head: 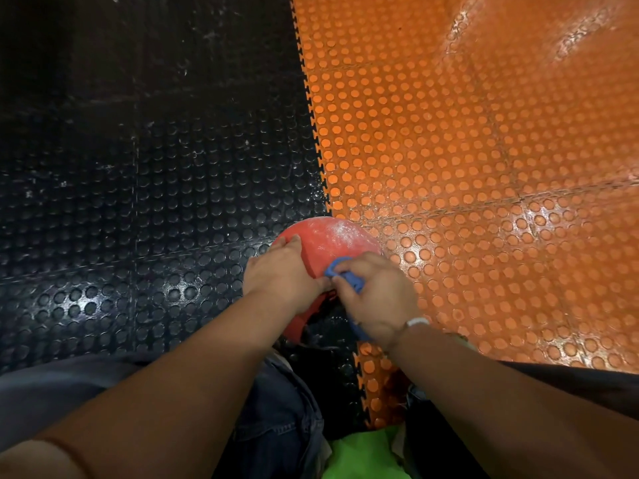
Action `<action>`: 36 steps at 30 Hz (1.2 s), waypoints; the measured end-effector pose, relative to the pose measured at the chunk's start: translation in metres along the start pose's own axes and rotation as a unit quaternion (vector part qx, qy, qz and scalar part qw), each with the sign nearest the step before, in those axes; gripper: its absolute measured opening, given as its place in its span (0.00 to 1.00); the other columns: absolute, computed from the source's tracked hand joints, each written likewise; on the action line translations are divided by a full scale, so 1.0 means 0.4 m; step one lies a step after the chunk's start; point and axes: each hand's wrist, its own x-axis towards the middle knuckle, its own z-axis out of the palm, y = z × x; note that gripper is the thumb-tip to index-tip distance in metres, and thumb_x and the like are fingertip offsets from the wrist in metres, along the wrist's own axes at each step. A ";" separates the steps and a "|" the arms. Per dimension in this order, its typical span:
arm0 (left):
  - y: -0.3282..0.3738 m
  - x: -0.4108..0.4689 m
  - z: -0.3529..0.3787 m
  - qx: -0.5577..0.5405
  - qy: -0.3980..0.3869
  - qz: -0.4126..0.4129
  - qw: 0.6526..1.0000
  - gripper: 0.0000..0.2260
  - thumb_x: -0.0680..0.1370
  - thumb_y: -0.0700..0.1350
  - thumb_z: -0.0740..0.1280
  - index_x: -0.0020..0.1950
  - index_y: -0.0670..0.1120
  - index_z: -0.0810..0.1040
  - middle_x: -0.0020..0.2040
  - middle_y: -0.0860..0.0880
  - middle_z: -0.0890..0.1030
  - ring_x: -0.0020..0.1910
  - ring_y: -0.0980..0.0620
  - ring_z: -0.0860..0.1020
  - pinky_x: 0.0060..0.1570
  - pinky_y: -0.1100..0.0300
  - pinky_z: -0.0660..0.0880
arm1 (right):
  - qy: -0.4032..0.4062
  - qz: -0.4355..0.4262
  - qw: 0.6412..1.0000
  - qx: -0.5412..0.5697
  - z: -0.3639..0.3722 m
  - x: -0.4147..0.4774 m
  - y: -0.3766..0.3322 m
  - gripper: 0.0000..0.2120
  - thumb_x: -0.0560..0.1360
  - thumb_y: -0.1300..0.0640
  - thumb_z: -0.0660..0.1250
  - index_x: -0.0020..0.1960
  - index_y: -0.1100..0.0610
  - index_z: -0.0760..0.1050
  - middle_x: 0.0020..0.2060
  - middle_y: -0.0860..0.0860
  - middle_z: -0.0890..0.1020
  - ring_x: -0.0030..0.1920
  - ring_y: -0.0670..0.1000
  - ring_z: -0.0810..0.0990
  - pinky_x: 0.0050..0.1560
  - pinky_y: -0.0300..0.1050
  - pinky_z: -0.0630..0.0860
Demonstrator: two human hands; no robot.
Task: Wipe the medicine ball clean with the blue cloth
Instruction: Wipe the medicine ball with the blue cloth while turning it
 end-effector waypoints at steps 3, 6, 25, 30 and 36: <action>0.003 -0.006 -0.005 0.004 0.002 -0.008 1.000 0.45 0.68 0.67 0.69 0.77 0.49 0.54 0.76 0.49 0.61 0.72 0.46 0.65 0.71 0.51 0.60 | -0.015 0.132 0.989 0.059 -0.047 0.053 0.018 0.07 0.75 0.48 0.66 0.51 0.48 0.80 0.47 0.42 0.75 0.38 0.42 0.74 0.38 0.36 0.72; 0.009 -0.015 -0.002 0.008 0.001 -0.020 1.000 0.46 0.63 0.67 0.73 0.75 0.50 0.59 0.72 0.49 0.67 0.70 0.46 0.68 0.72 0.47 0.57 | 0.012 0.180 0.981 0.068 -0.059 0.068 0.044 0.07 0.75 0.50 0.65 0.50 0.49 0.80 0.50 0.46 0.80 0.43 0.47 0.76 0.45 0.38 0.72; 0.002 -0.030 0.020 -0.060 0.017 0.020 0.998 0.47 0.59 0.63 0.78 0.74 0.55 0.62 0.71 0.54 0.67 0.69 0.49 0.66 0.66 0.55 0.64 | 0.001 0.082 0.997 0.001 -0.054 0.080 0.055 0.09 0.74 0.45 0.66 0.47 0.47 0.81 0.50 0.47 0.79 0.47 0.49 0.75 0.50 0.43 0.73; 0.013 -0.030 0.024 -0.045 0.024 0.033 0.998 0.42 0.61 0.59 0.79 0.71 0.55 0.65 0.66 0.53 0.69 0.65 0.46 0.69 0.61 0.57 0.66 | 0.004 -0.106 0.988 -0.112 -0.008 0.023 0.013 0.09 0.74 0.47 0.63 0.49 0.46 0.81 0.45 0.44 0.81 0.48 0.51 0.73 0.51 0.47 0.73; 0.027 -0.040 0.021 -0.013 0.021 0.038 0.999 0.44 0.60 0.64 0.77 0.72 0.55 0.64 0.67 0.54 0.68 0.66 0.49 0.67 0.65 0.56 0.64 | 0.010 0.088 0.992 -0.086 -0.063 0.075 0.076 0.13 0.75 0.41 0.60 0.49 0.46 0.79 0.51 0.46 0.78 0.54 0.51 0.73 0.54 0.51 0.75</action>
